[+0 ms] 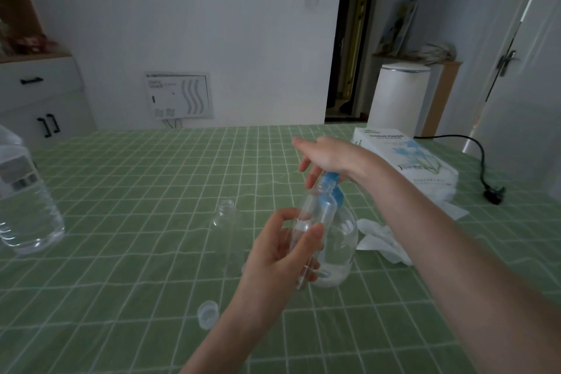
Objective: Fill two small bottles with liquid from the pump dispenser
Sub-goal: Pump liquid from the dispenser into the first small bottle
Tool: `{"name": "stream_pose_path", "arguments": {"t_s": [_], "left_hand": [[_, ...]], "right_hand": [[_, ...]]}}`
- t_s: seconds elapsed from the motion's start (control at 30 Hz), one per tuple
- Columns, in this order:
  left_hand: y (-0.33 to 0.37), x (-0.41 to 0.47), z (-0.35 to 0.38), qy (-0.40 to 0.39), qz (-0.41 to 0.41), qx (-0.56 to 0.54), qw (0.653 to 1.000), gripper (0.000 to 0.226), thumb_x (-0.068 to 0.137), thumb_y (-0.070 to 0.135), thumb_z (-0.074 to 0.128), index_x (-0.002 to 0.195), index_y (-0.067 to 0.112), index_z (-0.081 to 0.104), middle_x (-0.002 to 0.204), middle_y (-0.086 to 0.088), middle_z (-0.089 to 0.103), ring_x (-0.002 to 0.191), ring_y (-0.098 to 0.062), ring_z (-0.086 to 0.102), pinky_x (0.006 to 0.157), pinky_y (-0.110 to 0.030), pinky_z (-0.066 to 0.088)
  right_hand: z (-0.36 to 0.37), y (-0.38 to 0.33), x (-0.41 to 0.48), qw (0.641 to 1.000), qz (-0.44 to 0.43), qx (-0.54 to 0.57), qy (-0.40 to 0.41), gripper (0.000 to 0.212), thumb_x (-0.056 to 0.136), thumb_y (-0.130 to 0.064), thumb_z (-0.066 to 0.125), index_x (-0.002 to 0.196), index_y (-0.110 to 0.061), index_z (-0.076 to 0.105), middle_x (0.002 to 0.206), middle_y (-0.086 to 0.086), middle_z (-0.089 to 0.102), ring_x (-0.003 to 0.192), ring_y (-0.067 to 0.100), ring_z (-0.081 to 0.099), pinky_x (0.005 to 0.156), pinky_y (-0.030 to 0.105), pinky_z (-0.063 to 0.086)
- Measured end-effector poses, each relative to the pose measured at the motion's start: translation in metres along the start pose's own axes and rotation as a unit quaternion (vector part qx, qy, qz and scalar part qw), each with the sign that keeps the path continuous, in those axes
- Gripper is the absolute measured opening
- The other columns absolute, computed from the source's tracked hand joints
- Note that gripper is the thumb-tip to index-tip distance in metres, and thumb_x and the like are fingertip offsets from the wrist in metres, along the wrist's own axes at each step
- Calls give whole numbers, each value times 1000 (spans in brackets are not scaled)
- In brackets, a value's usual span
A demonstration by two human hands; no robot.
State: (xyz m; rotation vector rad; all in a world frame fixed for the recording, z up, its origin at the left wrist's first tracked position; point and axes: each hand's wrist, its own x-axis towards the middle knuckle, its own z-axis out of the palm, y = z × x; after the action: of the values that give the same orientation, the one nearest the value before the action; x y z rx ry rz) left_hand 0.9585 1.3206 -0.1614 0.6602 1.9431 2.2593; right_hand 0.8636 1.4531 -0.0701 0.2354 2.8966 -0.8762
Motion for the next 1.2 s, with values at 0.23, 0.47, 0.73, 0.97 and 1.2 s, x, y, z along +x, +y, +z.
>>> {"name": "stream_pose_path", "arguments": {"t_s": [0.23,0.47,0.73,0.97,1.2], "left_hand": [[-2,-2,-1,-2,-4,-3,1000,44,64,48,62,95,17,58,68,1,66,54,-12,58,50,-20,47],[-5,-4,-3,-1,-12,1,1000,41,66,45,62,96,16,57,69,-2,66,52,-11,57,48,-19,45],[-1,1,-2,5,-6,-9,1000,46,61,47,64,95,16,58,67,-2,67,49,-9,56,43,-17,42],[-2,0,-3,-3,-12,-7,1000,46,62,48,64,95,17,58,68,-1,66,50,-10,56,44,-17,43],[-6,-3,-5,5,-21,6,1000,36,66,42,62,93,18,59,66,-2,65,49,-11,54,45,-20,45]], "right_hand": [[6,4,0,1000,7,1,-9,66,101,-54,22,112,-7,67,126,15,61,110,31,57,75,36,42],[11,4,-2,1000,1,4,-2,61,101,-50,27,110,-6,68,119,15,66,110,30,59,82,35,38],[1,-1,-3,1000,-1,-1,3,59,100,-53,29,113,-9,65,118,11,65,103,26,55,54,27,33],[6,0,-4,1000,7,-5,0,55,102,-47,30,113,-7,66,119,12,65,108,29,60,79,35,41],[15,2,-5,1000,9,-15,-2,55,102,-44,32,123,-2,61,126,18,63,117,31,56,96,37,39]]}}
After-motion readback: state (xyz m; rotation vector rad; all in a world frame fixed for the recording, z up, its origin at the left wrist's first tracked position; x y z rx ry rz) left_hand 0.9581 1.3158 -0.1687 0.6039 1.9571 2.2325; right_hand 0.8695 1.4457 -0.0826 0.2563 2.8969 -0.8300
